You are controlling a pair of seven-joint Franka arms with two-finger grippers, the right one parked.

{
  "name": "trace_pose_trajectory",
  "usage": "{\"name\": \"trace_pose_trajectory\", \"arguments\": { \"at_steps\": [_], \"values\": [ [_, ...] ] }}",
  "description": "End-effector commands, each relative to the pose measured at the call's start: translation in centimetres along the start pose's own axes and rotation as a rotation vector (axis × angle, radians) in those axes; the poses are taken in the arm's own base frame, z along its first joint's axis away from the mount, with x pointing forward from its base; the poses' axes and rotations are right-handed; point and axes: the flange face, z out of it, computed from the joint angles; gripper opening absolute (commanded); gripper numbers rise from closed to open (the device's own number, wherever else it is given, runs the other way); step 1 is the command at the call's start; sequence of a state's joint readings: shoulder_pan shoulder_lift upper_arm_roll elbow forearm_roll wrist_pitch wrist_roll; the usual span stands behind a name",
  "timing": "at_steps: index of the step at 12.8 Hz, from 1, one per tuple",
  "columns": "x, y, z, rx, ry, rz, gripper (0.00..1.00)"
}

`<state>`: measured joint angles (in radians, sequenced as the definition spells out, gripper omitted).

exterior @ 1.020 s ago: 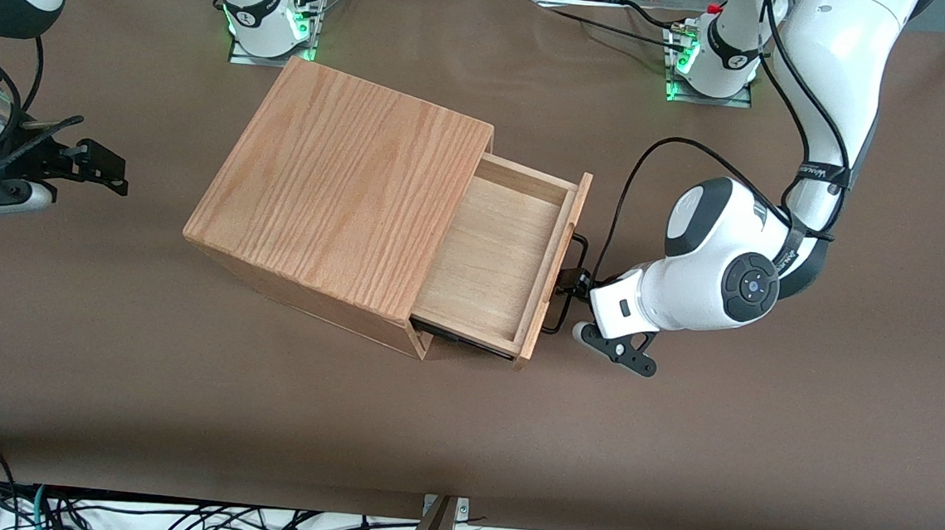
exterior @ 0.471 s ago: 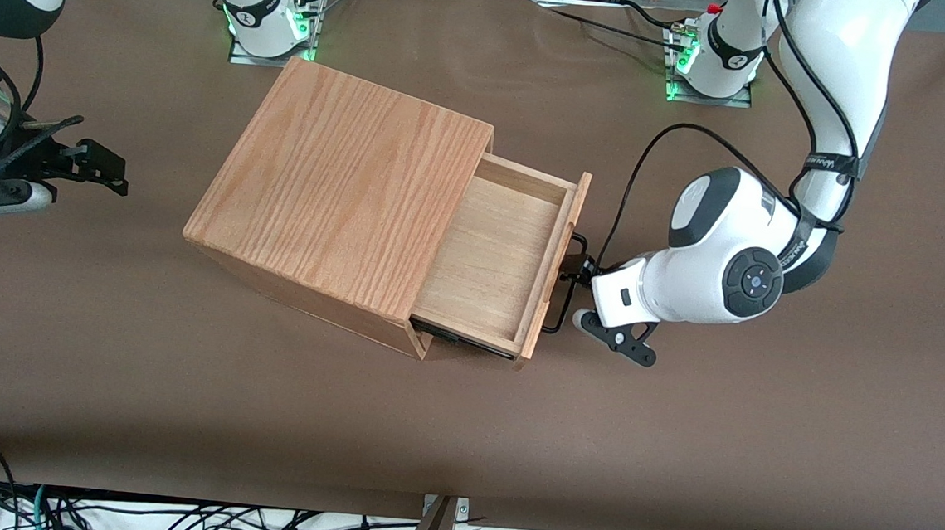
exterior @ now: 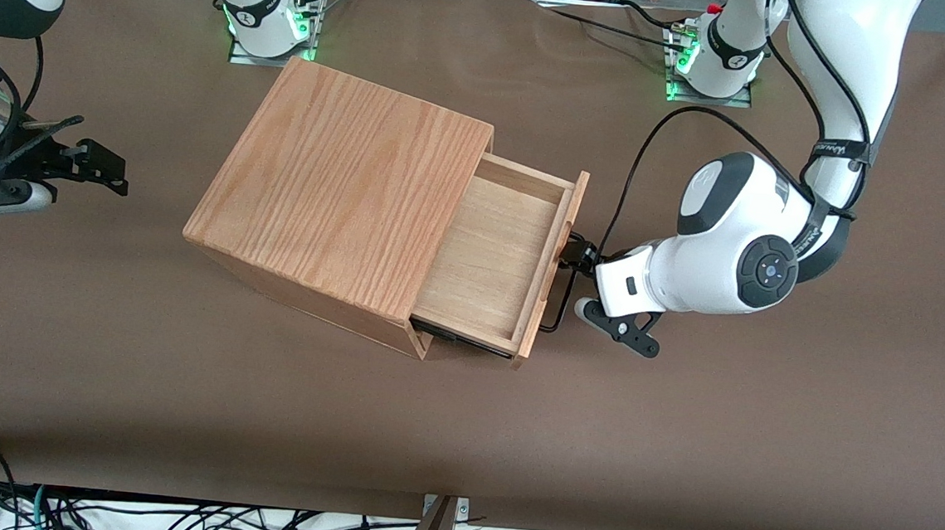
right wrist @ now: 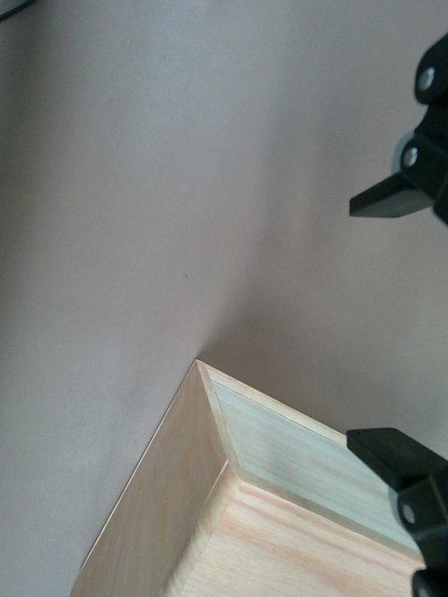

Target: Open top drawer with left arm

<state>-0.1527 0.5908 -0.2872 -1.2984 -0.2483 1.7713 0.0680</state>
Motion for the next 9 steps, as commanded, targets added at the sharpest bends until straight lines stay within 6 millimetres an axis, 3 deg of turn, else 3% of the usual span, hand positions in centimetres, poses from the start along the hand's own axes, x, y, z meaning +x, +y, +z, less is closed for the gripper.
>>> {"name": "trace_pose_trajectory", "arguments": {
  "at_steps": [1,4,9],
  "values": [
    [-1.8,-0.8,-4.1,-0.001,0.01,-0.005,1.0],
    [-3.1,-5.4,-7.4,0.074,0.021,-0.051,1.0],
    [-5.8,-7.0,-13.5,0.338,0.06,-0.057,1.0]
  ]
}}
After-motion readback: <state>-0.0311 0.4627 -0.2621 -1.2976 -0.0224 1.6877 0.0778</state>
